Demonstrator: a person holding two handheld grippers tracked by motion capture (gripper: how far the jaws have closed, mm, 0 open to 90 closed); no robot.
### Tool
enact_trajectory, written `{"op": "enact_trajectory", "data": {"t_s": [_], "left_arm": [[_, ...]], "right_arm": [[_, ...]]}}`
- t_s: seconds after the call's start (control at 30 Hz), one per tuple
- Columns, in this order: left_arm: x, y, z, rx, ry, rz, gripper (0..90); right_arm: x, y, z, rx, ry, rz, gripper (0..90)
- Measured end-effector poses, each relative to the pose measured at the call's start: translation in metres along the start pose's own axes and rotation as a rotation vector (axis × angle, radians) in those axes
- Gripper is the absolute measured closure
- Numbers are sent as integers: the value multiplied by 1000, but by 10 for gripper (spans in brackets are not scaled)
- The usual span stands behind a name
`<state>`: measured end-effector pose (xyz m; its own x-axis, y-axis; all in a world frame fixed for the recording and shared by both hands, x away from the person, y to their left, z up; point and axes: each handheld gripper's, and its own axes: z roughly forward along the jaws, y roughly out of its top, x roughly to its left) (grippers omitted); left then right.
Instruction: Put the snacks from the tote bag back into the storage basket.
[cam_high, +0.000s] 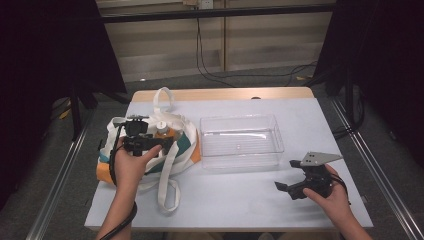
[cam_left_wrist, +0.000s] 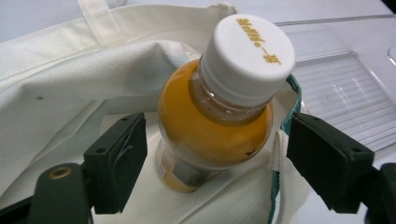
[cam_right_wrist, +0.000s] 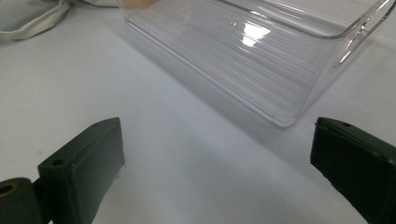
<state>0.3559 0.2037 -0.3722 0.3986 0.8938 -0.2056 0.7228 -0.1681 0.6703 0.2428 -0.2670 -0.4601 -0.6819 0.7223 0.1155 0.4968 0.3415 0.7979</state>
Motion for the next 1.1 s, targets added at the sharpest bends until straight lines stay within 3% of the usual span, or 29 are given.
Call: {"op": "enact_trajectory", "data": {"t_s": [0.23,0.6,0.9,1.1], "left_arm": [[-2,5,4,27,-2,-15,241],[-8,18,12,96,77,-19,268],[-13,26,21,154,103,-29,272],[-13,30,25,197,117,-57,285]], "right_arm": [[0,0,0,-2,4,0,24],[2,0,0,4,16,-7,24],[1,0,-1,0,11,-6,24],[0,0,-2,1,13,-5,24]]}}
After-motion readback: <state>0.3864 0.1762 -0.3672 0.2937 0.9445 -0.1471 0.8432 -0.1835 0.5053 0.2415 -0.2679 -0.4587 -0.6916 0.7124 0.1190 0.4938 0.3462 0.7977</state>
